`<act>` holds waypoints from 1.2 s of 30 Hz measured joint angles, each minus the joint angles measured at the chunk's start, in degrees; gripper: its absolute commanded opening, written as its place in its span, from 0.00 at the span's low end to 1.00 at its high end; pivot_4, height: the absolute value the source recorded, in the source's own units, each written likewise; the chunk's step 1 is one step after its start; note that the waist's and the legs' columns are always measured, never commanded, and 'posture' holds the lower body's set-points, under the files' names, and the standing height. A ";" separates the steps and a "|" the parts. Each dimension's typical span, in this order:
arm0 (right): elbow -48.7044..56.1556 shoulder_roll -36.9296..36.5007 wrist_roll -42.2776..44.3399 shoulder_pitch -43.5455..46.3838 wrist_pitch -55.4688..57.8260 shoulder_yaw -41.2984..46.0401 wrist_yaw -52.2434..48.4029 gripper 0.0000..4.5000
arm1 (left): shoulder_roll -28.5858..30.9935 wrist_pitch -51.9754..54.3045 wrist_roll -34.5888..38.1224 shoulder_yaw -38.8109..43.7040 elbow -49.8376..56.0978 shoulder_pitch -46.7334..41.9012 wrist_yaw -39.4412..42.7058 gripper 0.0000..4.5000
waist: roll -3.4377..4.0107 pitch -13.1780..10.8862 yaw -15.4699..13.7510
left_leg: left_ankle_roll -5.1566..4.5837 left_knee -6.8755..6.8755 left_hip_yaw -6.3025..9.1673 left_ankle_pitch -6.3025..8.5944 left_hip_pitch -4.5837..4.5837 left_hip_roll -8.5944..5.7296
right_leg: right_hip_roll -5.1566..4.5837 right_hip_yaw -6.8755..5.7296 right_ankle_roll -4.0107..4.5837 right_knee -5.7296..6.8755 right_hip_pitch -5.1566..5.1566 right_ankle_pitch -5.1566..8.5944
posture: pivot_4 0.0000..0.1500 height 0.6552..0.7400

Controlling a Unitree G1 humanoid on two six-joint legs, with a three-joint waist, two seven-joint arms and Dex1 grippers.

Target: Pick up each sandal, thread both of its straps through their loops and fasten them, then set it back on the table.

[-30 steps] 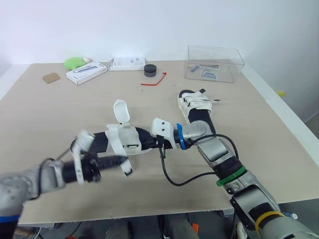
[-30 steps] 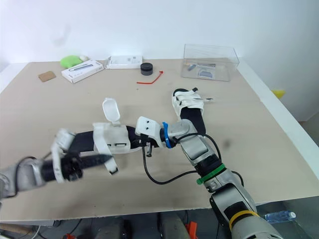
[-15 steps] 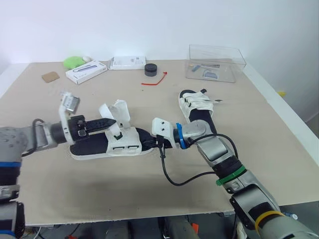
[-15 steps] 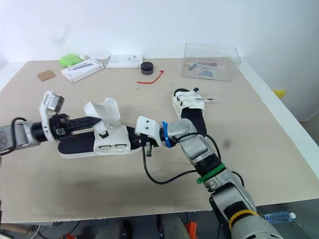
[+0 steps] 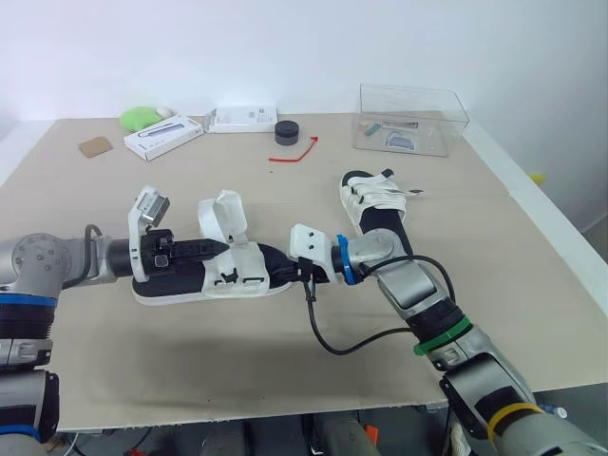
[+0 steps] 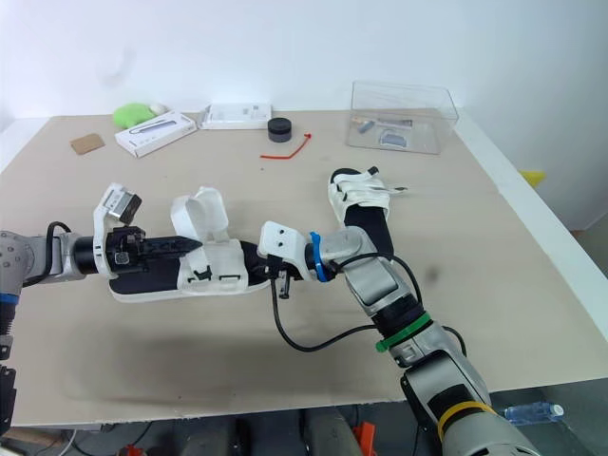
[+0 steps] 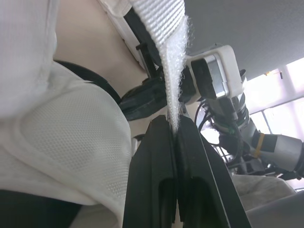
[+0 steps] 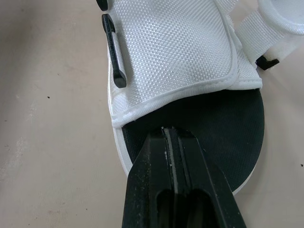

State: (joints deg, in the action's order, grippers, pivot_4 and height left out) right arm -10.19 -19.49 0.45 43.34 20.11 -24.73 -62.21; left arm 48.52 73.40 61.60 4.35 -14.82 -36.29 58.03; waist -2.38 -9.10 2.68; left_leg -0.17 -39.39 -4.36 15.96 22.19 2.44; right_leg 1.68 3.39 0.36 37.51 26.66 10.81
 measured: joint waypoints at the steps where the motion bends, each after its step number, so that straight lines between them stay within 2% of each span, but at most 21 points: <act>1: 0.00 0.00 0.00 0.00 0.00 0.00 0.00 0.00 | -0.01 -0.17 -0.76 0.02 -0.39 -0.01 0.43 0.01 | 0.00 0.00 0.00 | 0.00 0.00 0.00 0.00 0.00 0.00 | 0.00 0.01 0.02 0.02 0.02 -0.01 | 1.00 0.84; 12: 0.00 0.01 0.00 0.00 -0.01 0.00 -0.03 0.00 | -0.17 -0.59 -5.43 0.71 -1.52 -0.57 3.32 0.01 | -0.02 0.01 0.00 | 0.00 -0.06 -0.01 0.00 0.07 -0.09 | -0.10 0.17 0.10 0.49 0.27 0.08 | 1.00 0.84; 24: 0.00 0.00 -0.02 0.00 -0.02 0.00 -0.10 0.00 | 0.33 1.81 -6.15 0.71 -0.59 -1.00 7.61 0.01 | -0.02 0.01 0.02 | 0.00 -0.08 0.01 0.00 0.07 -0.13 | -0.09 0.16 0.12 0.55 0.30 0.11 | 1.00 0.84; 29: 0.05 -0.02 -0.04 -0.03 -0.02 0.00 -0.10 0.00 | 0.69 0.57 -8.80 -0.46 -0.31 -0.87 9.26 0.01 | -0.02 0.01 0.02 | 0.00 -0.08 0.01 0.00 0.07 -0.14 | -0.09 0.16 0.11 0.55 0.30 0.12 | 1.00 0.84; 36: 0.62 -0.29 -0.12 -0.25 0.00 -0.01 -0.13 0.00 | -0.32 -0.68 -10.14 0.17 -3.80 -3.83 9.54 0.01 | -0.02 0.01 0.01 | 0.00 -0.12 0.01 0.00 0.10 -0.15 | -0.09 0.14 0.11 0.56 0.30 0.12 | 1.00 0.84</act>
State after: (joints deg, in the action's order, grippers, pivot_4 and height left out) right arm -9.58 -19.79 0.33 43.09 20.11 -24.74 -62.34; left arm 48.20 72.72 51.47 4.52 -18.62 -40.12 67.57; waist -2.41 -9.09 2.68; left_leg -0.17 -39.50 -4.35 15.96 22.29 2.30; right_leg 1.59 3.53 0.47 38.07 26.97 10.93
